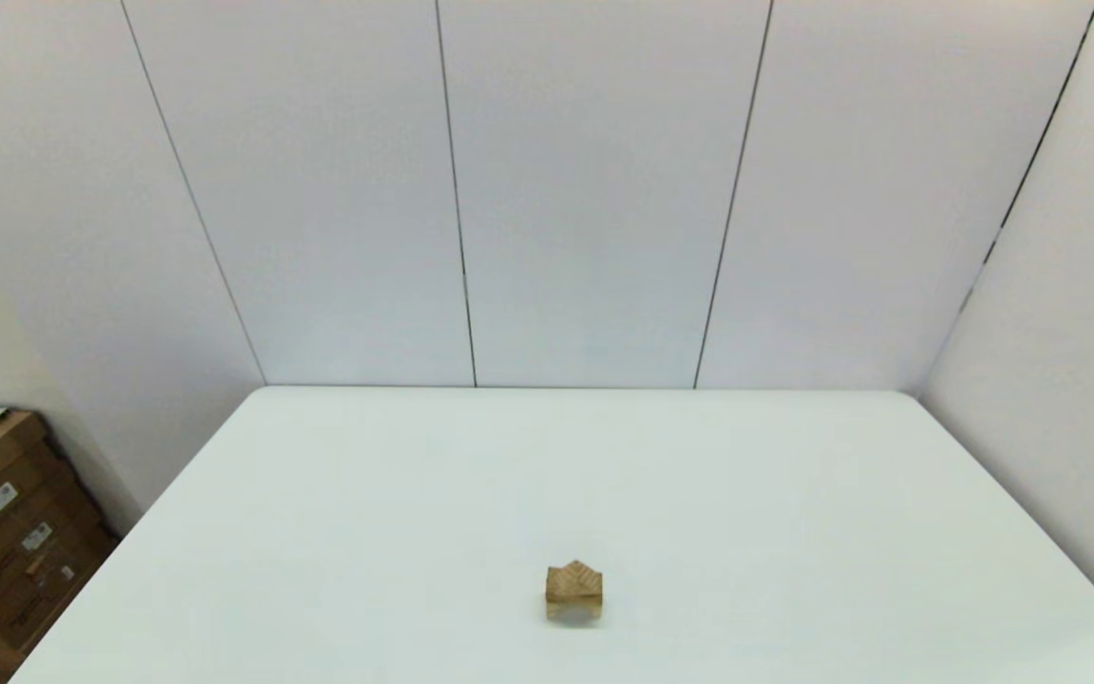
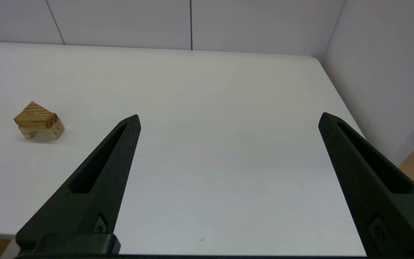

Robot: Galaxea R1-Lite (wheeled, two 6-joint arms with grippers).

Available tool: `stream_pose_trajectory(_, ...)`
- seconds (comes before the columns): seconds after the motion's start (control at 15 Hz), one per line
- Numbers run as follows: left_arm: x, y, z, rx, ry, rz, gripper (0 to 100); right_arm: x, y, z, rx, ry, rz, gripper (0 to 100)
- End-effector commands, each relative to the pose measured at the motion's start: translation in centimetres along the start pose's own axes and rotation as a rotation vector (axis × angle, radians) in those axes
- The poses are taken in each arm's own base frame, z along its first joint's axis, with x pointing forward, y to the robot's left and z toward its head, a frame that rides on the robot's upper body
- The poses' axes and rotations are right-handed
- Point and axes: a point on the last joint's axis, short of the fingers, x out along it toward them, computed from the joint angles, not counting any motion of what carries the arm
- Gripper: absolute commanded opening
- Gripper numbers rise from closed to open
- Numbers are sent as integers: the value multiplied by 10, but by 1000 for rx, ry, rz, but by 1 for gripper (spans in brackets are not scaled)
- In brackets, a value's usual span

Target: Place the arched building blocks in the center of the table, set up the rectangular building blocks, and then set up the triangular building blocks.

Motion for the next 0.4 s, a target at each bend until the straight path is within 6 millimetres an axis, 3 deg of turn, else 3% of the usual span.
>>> stream_pose_trajectory(0.07, 0, 0, 0, 0, 0, 0, 100, 0, 0, 0, 0, 0, 0, 100)
stream_pose_trajectory(0.4, 0, 0, 0, 0, 0, 0, 100, 0, 0, 0, 10, 0, -5, 100)
